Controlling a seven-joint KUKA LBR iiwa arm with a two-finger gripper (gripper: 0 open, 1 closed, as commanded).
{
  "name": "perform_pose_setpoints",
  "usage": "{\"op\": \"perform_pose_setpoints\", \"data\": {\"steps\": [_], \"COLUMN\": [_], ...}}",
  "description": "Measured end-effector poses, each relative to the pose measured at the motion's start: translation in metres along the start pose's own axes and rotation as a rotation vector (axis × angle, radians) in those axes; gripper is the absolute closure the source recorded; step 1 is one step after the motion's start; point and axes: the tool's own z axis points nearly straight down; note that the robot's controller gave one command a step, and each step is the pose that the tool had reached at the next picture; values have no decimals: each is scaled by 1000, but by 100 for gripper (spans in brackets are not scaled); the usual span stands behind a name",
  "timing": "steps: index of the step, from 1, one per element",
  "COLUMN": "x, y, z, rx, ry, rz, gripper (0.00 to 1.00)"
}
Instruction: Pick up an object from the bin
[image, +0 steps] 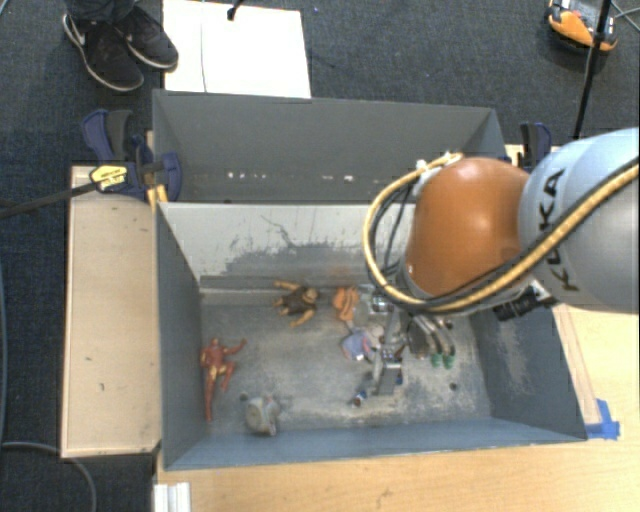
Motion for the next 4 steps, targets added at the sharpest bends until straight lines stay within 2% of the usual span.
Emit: {"op": "perform_pose_setpoints", "data": {"steps": [1, 2, 3, 4], "x": [-1, -6, -14, -6], "y": [0, -19, -45, -54], "z": [-4, 14, 59, 79], "rx": [-1, -2, 1, -1], "ry": [-8, -12, -10, -9], "rz": [3, -139, -279, -208], "gripper": [0, 0, 0, 0]}}
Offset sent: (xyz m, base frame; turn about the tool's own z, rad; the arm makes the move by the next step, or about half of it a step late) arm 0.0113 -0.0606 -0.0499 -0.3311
